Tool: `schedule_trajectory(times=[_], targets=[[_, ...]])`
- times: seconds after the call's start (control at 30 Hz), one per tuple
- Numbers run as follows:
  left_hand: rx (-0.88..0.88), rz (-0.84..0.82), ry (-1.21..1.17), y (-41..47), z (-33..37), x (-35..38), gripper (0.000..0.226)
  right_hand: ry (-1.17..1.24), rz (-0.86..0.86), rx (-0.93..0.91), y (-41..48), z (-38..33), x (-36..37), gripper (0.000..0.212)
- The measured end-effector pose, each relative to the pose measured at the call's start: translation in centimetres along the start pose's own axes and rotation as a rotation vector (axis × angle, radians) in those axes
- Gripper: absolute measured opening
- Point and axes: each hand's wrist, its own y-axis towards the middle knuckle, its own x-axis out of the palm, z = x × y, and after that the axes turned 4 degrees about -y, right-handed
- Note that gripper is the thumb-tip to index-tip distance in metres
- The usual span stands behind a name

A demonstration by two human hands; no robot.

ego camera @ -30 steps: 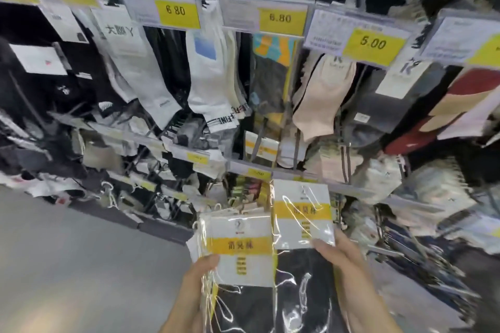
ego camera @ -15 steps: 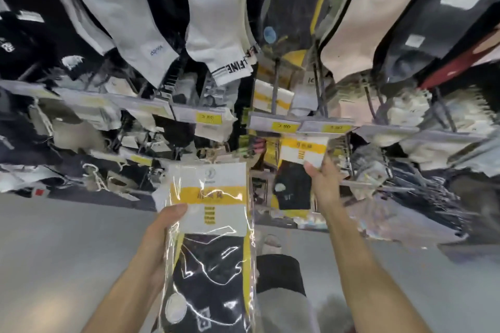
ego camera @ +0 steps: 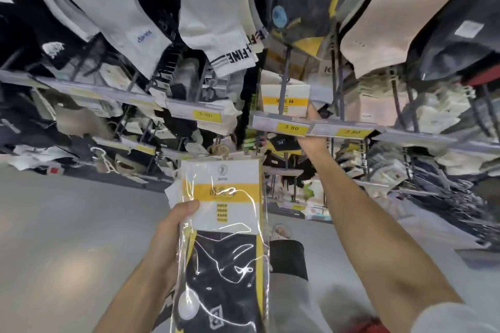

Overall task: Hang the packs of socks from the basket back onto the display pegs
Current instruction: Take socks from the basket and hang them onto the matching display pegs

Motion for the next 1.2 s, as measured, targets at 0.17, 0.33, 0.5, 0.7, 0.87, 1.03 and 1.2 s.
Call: schedule_trajectory(times=[0.17, 0.33, 0.5, 0.7, 0.87, 1.03, 1.2], targets=[[-0.026, -0.021, -0.039, 0.8, -0.1, 0.4, 0.032, 0.315, -0.066, 0.089, 1.4, 0.0, 0.6, 0.047], [-0.038, -0.113, -0.035, 1.3, 0.0, 1.0, 0.06, 0.217, 0.155, 0.247, -0.3, -0.5, 0.8, 0.026], [0.001, -0.034, 0.014, 1.5, -0.7, 0.7, 0.028, 0.172, 0.143, 0.084, -9.9, -0.7, 0.7, 0.038], [0.14, -0.024, 0.073, 1.1, -1.6, -0.1, 0.038, 0.095, -0.166, -0.076, -20.3, -3.3, 1.7, 0.04], [0.187, -0.088, 0.104, 0.5, -2.3, -0.4, 0.042, 0.116, -0.14, -0.014, -21.1, -2.2, 1.2, 0.032], [0.135, -0.068, 0.101, -0.2, -2.2, -0.7, 0.071, 0.152, -0.171, 0.032, -21.2, -1.4, 0.9, 0.03], [0.111, -0.104, 0.041, -0.8, -2.4, -1.3, 0.051, 0.23, -0.26, 0.092, -20.8, -1.0, 0.7, 0.035]])
